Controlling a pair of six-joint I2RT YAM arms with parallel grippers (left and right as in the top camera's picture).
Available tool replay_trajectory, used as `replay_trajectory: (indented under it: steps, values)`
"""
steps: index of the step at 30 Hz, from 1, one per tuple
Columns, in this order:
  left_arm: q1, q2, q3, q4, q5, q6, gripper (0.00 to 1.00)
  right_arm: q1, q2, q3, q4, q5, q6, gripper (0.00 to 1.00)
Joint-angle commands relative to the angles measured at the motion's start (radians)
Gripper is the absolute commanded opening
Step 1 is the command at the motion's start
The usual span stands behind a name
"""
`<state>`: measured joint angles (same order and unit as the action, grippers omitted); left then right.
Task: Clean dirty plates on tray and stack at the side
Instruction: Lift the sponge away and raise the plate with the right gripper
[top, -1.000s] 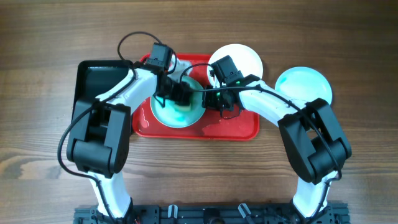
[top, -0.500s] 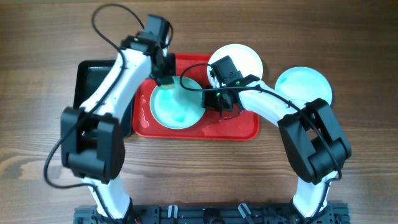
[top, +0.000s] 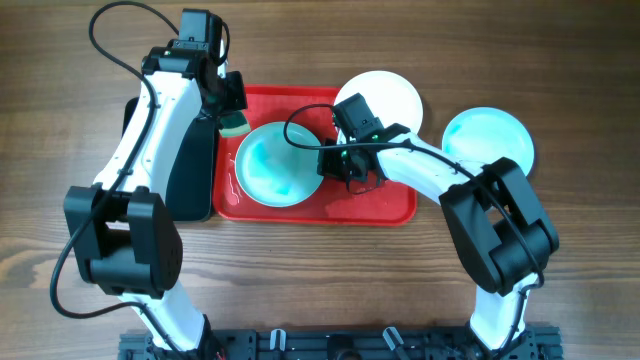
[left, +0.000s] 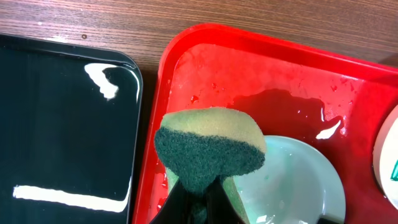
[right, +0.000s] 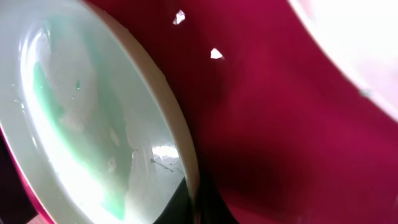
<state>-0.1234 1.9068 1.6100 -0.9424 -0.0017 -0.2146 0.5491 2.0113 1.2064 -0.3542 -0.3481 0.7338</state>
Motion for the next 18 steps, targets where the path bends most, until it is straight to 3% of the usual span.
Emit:
replay_trajectory:
  steps: [1,5,10,18]
  values:
    - [-0.002,0.022,-0.004,0.001,0.024,0.001,0.04,0.000,0.026,0.004,-0.032,-0.045,0.000,0.04]
    - [-0.002,0.023,-0.010,0.001,0.055,0.000,0.04,-0.018,-0.071,0.014,-0.106,-0.015,-0.089,0.04]
    - [-0.002,0.023,-0.010,0.011,0.057,0.001,0.04,0.000,-0.296,0.014,-0.329,0.417,-0.146,0.04]
    - [-0.002,0.024,-0.010,0.017,0.057,0.001,0.04,0.127,-0.446,0.014,-0.392,0.996,-0.238,0.04]
